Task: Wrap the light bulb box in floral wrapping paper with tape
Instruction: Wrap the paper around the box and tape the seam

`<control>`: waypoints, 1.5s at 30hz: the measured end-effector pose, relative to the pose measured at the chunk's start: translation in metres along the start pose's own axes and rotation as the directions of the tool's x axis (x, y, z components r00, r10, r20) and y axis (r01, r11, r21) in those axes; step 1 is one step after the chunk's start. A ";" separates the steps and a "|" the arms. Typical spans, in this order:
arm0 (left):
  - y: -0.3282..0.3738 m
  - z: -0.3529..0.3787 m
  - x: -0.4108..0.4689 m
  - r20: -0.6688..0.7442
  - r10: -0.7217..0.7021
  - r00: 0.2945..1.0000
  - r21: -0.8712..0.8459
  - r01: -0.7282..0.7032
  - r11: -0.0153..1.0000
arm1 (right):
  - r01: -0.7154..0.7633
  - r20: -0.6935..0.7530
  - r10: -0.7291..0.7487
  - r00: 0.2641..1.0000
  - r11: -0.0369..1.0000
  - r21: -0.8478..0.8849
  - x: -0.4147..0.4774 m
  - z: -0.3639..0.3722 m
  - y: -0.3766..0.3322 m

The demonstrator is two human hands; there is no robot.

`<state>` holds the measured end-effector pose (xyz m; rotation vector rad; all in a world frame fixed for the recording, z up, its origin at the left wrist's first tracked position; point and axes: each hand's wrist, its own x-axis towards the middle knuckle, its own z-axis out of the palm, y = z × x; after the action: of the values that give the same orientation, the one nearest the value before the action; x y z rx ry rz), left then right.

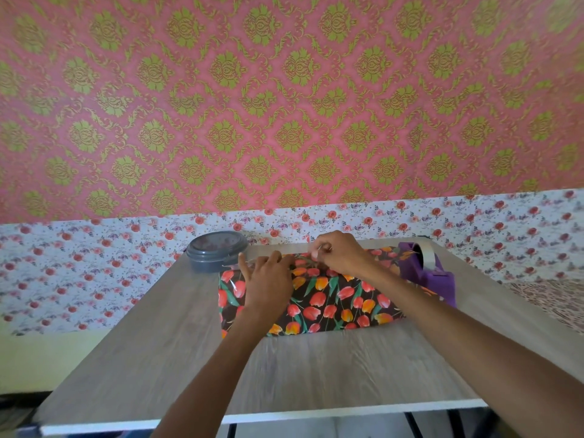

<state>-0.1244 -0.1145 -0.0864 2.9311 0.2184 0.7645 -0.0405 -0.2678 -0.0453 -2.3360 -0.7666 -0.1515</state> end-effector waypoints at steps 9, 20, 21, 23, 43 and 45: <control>0.001 -0.005 0.002 -0.016 0.178 0.984 0.069 -0.177 0.982 | 0.297 0.106 -0.280 0.954 0.850 -0.434 -0.034 -0.003 0.041; 0.011 -0.006 0.013 0.101 0.252 0.962 0.091 -0.262 0.961 | 0.289 0.010 -0.360 0.933 0.732 -0.617 -0.050 0.019 0.051; 0.009 -0.003 0.014 0.042 0.266 0.963 0.067 -0.269 0.961 | 0.293 -0.006 -0.374 0.927 0.735 -0.612 -0.051 0.021 0.052; 0.008 0.002 0.014 -0.108 0.280 0.954 0.016 -0.280 0.960 | 0.311 -0.022 -0.392 0.920 0.761 -0.570 -0.053 0.021 0.058; 0.046 0.017 0.013 0.128 0.266 0.955 0.007 -0.269 0.963 | 0.283 -0.327 -0.264 0.907 0.959 0.008 -0.067 -0.015 0.089; 0.054 0.018 0.011 0.075 0.294 0.953 0.023 -0.296 0.955 | 0.245 -0.408 -0.223 0.886 0.970 0.003 -0.069 -0.020 0.097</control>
<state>-0.0997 -0.1671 -0.0892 3.0555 -0.2217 0.6929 -0.0403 -0.3727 -0.1046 -2.0525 -0.8226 -0.6911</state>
